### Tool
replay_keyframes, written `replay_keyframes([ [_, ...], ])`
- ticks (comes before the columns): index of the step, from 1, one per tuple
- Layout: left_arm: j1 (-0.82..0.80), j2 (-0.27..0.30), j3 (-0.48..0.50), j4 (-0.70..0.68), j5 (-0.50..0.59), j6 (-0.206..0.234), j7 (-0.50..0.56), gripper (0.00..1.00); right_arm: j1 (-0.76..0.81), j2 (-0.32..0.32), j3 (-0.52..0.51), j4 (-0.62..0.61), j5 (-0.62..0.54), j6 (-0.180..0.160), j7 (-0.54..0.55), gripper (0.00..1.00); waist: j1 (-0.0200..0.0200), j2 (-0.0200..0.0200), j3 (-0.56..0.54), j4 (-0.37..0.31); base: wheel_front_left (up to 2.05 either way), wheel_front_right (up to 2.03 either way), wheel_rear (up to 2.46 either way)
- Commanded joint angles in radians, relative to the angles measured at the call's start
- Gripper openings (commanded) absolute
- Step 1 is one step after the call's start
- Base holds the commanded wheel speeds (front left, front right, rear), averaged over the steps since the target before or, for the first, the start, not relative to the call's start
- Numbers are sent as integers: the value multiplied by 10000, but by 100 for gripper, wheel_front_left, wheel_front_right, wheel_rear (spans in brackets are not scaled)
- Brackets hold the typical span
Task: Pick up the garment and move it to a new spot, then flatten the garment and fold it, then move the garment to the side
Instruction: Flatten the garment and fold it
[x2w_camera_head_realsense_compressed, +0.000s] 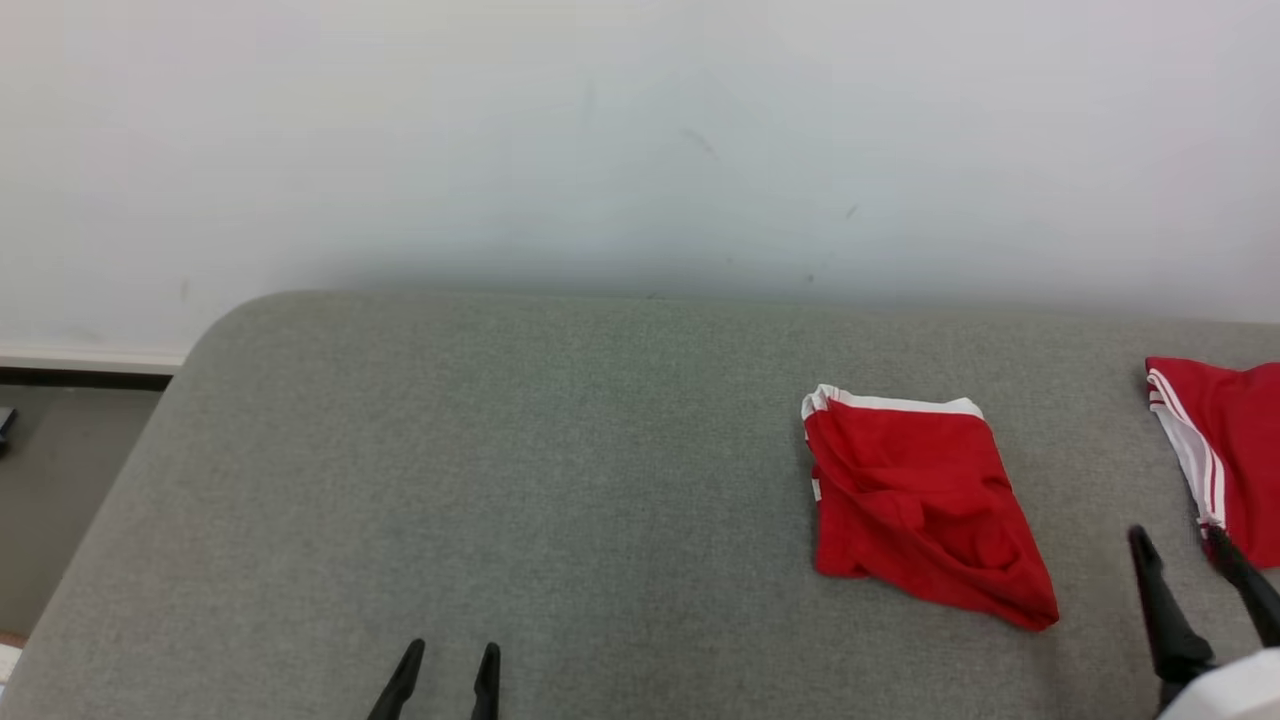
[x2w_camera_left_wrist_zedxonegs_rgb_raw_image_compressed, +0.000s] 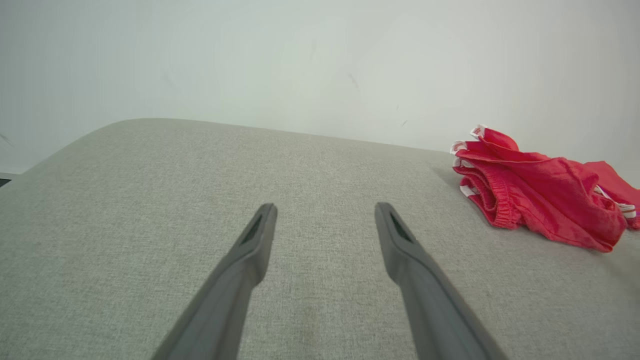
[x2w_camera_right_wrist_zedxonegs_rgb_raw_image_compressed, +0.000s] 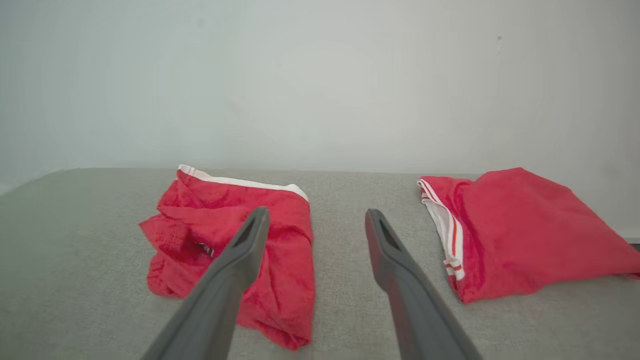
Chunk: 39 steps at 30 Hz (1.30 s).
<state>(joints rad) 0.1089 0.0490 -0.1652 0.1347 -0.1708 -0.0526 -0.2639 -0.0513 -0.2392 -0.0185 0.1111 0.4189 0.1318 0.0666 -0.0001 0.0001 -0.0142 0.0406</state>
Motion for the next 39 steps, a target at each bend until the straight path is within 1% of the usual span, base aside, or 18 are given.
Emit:
replay_keyframes([
  [1, 142, 36, 61, -14, 145, -9, 3, 100, 255, -85, -141, 120, -194, -26, -211, 100, 1, -1, -73, -46, 0, 0, 0],
  [6, 305, 36, 172, 21, 223, -20, 3, 100, 858, -204, -686, 675, -944, -26, -1497, 100, 1, -1, -274, -62, 0, 0, 0],
  [10, 456, 36, 379, -12, 191, 98, 3, 100, 1272, -267, -756, 1281, -1440, -26, -2638, 100, 1, -1, -441, -36, 0, 0, 0],
  [14, 600, 35, 593, -53, 185, 130, 3, 100, 1447, -136, -741, 1802, -1464, -26, -3183, 100, 1, -1, -532, -15, 0, 0, 0],
  [19, 688, 36, 693, -96, 214, 53, 3, 100, 1519, 110, -944, 2280, -1435, -26, -3320, 100, 1, -1, -564, 81, 0, 0, 0],
  [25, 698, 35, 731, -125, 180, 25, 3, 100, 1386, 304, -987, 2118, -1548, -26, -3312, 100, 1, -1, -505, 167, 0, 0, 0],
  [29, 674, 35, 700, -144, 126, 28, 3, 100, 1286, 314, -980, 2019, -1500, -26, -3313, 100, 1, -1, -457, 244, 0, 0, 0],
  [34, 596, 36, 666, -215, 95, 33, 3, 100, 984, 101, -946, 1936, -1386, -27, -3314, 100, 1, -1, -316, 374, 0, 0, 0],
  [39, 448, 35, 620, -243, 143, 6, 3, 100, 324, -365, -749, 2165, -1390, -27, -3307, 100, 1, -1, -35, 541, 0, 0, 0],
])
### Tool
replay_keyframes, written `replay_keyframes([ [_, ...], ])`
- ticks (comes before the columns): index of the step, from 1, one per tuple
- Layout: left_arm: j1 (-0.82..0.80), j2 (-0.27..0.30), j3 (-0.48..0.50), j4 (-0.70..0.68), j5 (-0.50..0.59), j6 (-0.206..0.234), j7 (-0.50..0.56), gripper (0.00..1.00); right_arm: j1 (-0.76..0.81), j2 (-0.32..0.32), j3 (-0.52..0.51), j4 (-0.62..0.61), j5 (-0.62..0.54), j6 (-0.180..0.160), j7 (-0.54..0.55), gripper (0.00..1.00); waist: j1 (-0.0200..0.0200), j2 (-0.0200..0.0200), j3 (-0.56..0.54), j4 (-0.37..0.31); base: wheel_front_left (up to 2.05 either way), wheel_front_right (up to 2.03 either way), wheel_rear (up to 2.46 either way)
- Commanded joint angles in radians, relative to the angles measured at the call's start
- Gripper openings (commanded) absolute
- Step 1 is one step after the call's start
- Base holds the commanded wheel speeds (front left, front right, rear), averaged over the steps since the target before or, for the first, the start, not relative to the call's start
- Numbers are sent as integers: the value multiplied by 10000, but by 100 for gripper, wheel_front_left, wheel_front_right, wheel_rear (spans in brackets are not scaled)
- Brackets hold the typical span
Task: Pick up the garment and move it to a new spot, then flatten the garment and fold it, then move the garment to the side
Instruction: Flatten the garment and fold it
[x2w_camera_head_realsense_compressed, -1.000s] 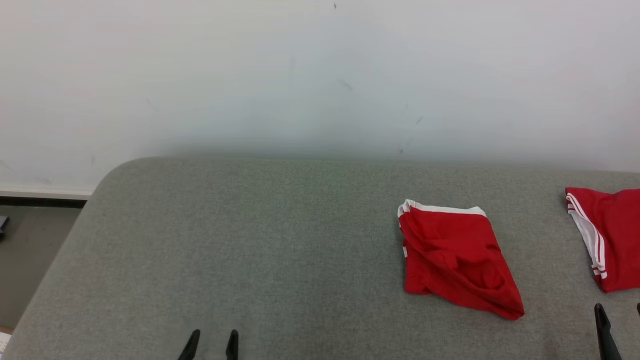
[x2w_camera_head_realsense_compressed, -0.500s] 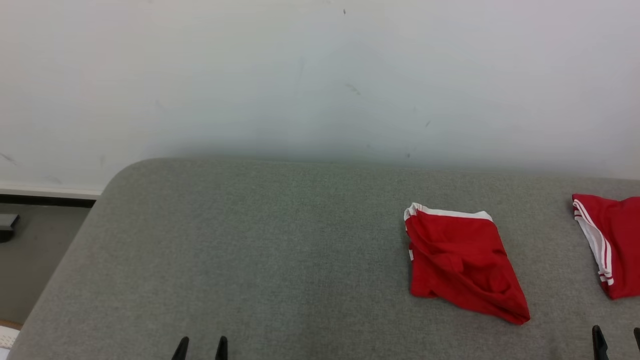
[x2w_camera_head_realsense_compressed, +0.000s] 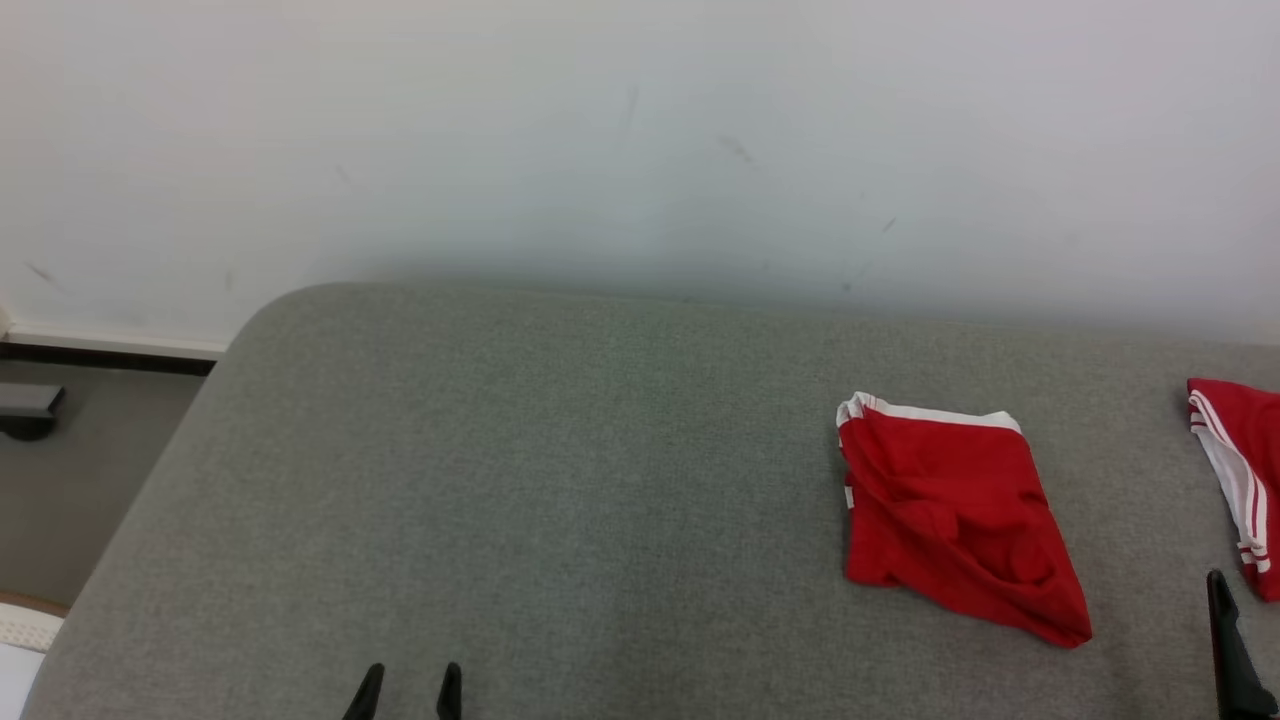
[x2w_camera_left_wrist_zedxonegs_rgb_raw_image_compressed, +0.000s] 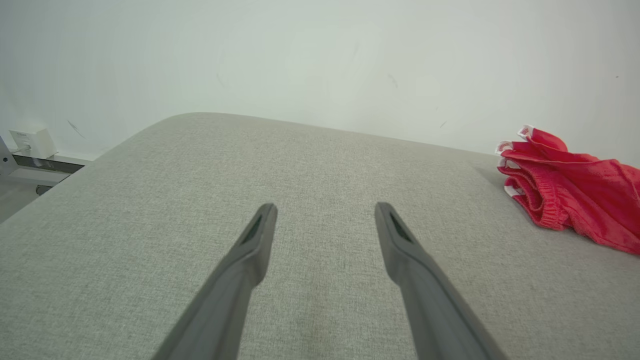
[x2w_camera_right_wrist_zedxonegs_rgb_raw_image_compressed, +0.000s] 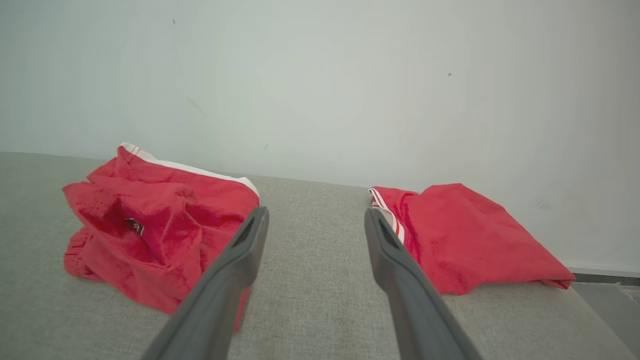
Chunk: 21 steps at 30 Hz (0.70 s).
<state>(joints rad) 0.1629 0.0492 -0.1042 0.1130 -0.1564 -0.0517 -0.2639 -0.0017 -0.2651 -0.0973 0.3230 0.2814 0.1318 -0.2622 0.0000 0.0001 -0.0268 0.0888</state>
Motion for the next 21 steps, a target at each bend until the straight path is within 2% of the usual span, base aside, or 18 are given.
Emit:
replay_keyframes([
  [1, -93, 33, 10, -26, -1, -4, 3, 100, -173, -106, 39, 46, -15, -27, -19, 100, 0, -1, 91, 59, 0, 0, 0],
  [5, -320, 33, -16, -60, 94, -95, 3, 100, -1045, -599, 327, 469, 54, -27, 5, 100, 0, -1, 507, 277, 0, 0, 0],
  [6, -398, 33, -18, -67, 111, -132, 3, 100, -1297, -703, 436, 604, 49, -27, 50, 94, 0, -1, 634, 339, 0, 0, 0],
  [7, -465, 34, -26, -80, 116, -166, 3, 100, -1548, -774, 551, 751, 47, -27, 140, 78, 0, -1, 768, 401, 0, 0, 0],
  [8, -538, 34, -38, -83, 112, -180, 3, 100, -1787, -844, 670, 923, 58, -27, 218, 67, 0, -1, 899, 458, 0, 0, 0],
  [9, -606, 34, -62, -70, 117, -178, 3, 100, -2021, -945, 810, 1117, 44, -27, 290, 49, 0, -1, 1016, 520, 0, 0, 0],
  [11, -750, 34, -94, -35, 109, -226, 3, 100, -2480, -1074, 1087, 1565, 23, -27, 424, 31, 0, -1, 1201, 631, 0, 0, 0],
  [12, -817, 33, -114, -21, 99, -238, 3, 100, -2714, -1087, 1230, 1803, 36, -27, 484, 19, 0, -1, 1295, 689, 0, 0, 0],
  [13, -883, 34, -128, -3, 81, -250, 3, 100, -2925, -1077, 1419, 2062, 98, -27, 570, 0, 0, -1, 1370, 741, 0, 0, 0],
  [21, -1236, 34, -302, 112, -17, -308, 3, 100, -4153, -924, 2668, 3916, 346, -27, 640, 0, 0, -1, 1800, 1101, 0, 0, 0],
])
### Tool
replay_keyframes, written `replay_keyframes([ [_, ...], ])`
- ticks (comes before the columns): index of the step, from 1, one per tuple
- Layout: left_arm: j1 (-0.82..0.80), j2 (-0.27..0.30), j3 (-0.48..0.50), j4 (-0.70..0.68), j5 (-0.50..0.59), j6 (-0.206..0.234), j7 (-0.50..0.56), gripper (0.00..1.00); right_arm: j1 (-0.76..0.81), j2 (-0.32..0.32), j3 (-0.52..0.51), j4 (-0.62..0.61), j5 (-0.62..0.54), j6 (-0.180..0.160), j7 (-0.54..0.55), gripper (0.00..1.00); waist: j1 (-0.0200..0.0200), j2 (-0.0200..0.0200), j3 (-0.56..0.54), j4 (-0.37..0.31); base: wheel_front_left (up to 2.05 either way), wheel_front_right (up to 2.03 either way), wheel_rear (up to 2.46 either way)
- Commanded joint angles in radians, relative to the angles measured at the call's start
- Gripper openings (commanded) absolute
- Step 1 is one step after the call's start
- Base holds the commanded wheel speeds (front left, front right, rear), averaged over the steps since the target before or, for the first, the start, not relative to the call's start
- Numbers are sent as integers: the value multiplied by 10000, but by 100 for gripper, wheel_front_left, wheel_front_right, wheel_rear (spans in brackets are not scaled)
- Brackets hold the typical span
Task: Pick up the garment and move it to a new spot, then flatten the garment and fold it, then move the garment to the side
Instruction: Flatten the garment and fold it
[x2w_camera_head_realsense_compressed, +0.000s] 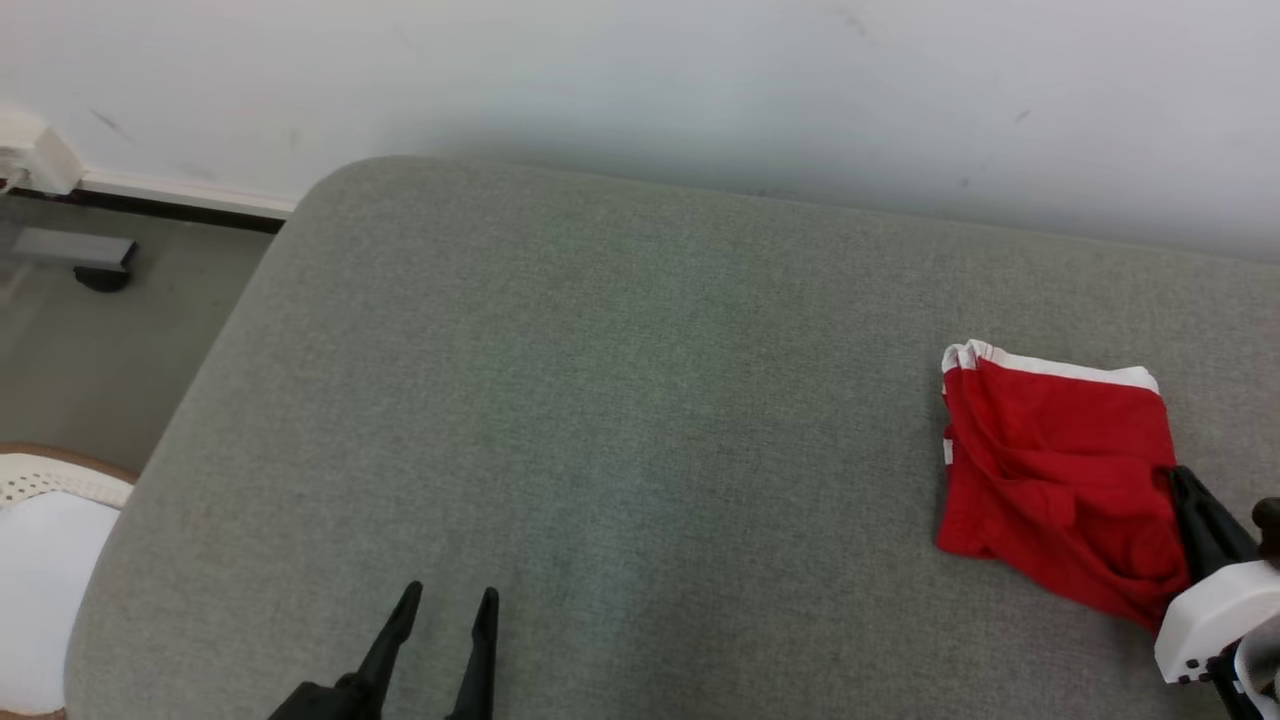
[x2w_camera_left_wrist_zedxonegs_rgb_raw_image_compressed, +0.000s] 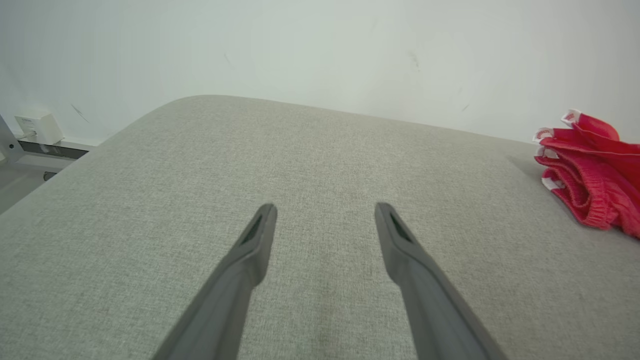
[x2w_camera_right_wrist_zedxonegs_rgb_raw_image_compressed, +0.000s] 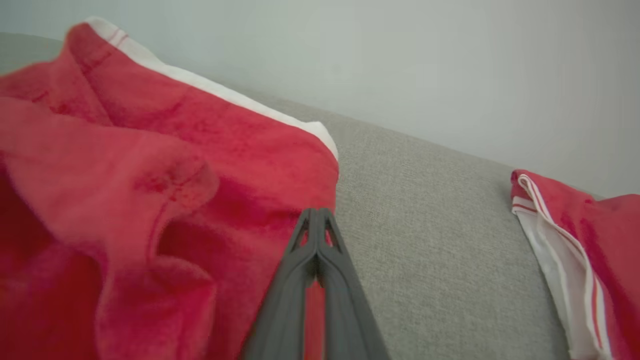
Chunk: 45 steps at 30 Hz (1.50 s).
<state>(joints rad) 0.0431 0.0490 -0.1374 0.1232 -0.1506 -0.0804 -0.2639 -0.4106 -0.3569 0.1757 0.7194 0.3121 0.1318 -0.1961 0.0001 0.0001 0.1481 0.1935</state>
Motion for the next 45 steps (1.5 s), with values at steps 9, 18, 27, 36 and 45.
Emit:
replay_keyframes([
  [9, -78, 36, -16, 38, -203, 76, 3, 100, -93, 245, 1285, 313, 535, -27, -600, 0, -1, -1, 60, 308, 0, 0, 0],
  [18, 44, 36, -128, -70, -281, 232, 3, 100, 487, 449, 2491, -318, 798, -27, -677, 0, -1, -1, -51, 476, 0, 0, 0],
  [27, 144, 36, -157, -75, -352, 313, 3, 100, 709, 907, 2874, -867, 635, -27, -682, 0, -1, -1, -182, 527, 0, 0, 0],
  [36, 512, 34, -7, 13, -211, 324, 3, 100, 1665, 934, 1892, -2175, 477, -27, -682, 5, -1, -1, -927, 180, 0, 0, 0],
  [45, 970, 35, 448, 158, 58, 88, 3, 100, 3641, 752, -48, -3820, -40, -27, -681, 100, -1, -1, -1792, -526, 0, 0, 0],
])
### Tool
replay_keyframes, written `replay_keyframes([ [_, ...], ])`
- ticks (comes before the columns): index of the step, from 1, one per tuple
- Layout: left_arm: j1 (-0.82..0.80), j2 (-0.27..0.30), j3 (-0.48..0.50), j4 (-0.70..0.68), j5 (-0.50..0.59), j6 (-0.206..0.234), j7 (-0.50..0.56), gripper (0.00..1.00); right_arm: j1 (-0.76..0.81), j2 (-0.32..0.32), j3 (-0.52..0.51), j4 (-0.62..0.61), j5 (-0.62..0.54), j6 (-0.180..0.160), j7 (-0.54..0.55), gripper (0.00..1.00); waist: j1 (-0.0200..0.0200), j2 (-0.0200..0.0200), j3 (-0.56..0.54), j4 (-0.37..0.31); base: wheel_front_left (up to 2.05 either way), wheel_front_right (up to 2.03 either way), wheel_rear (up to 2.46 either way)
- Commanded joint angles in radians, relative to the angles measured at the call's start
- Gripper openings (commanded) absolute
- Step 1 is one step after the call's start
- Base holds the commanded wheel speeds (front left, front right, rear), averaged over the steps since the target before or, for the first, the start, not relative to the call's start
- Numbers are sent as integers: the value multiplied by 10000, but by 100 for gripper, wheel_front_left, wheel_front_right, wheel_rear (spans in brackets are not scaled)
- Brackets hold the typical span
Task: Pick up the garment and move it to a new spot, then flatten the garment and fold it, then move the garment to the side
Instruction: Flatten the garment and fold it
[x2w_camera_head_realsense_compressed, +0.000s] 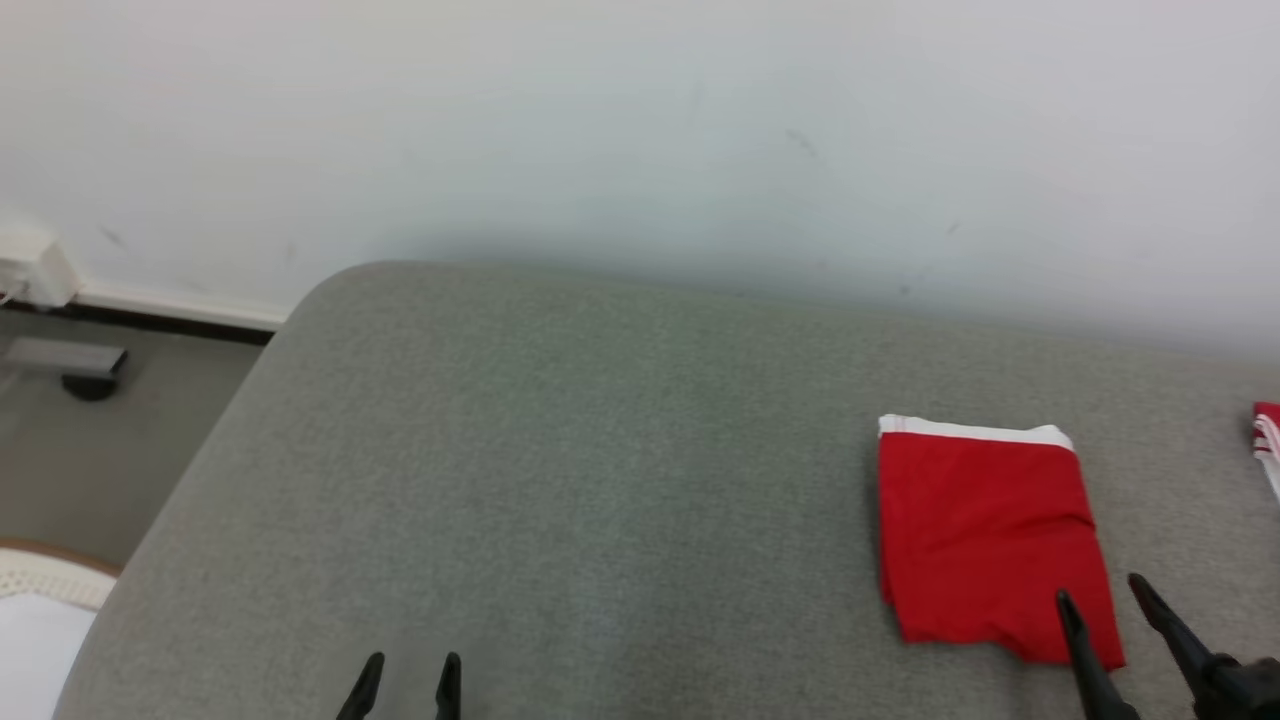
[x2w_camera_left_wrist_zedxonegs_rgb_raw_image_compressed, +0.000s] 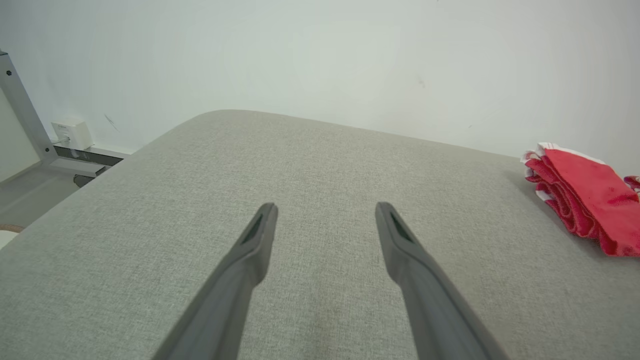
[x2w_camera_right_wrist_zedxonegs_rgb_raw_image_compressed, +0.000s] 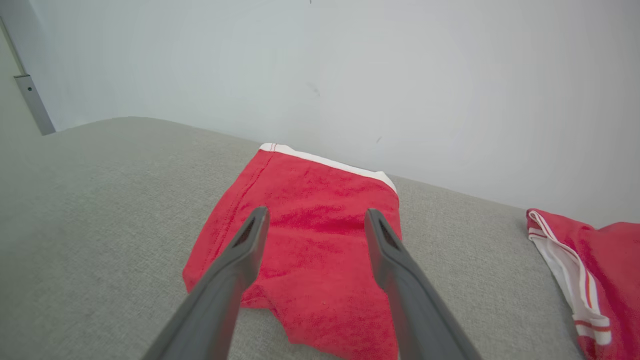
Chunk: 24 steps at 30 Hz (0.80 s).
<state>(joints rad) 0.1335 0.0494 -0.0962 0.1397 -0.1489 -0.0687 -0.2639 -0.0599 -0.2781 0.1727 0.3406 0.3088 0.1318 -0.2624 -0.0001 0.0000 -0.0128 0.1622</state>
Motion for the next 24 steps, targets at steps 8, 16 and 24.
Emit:
replay_keyframes([
  [8, 369, 32, 177, 136, -6, -178, 3, 100, 1376, 45, -1105, -522, -110, -27, -18, 100, 1, 0, -505, -664, 0, 0, 0],
  [16, 623, 32, 147, 317, -190, -168, 3, 100, 2137, 229, -1603, -573, 2, -27, -18, 100, 1, 0, -707, -780, 0, 0, 0],
  [24, 765, 32, 178, 394, -169, -267, 3, 100, 2568, 665, -1960, -680, -34, -27, -18, 100, 1, 0, -892, -991, 0, 0, 0],
])
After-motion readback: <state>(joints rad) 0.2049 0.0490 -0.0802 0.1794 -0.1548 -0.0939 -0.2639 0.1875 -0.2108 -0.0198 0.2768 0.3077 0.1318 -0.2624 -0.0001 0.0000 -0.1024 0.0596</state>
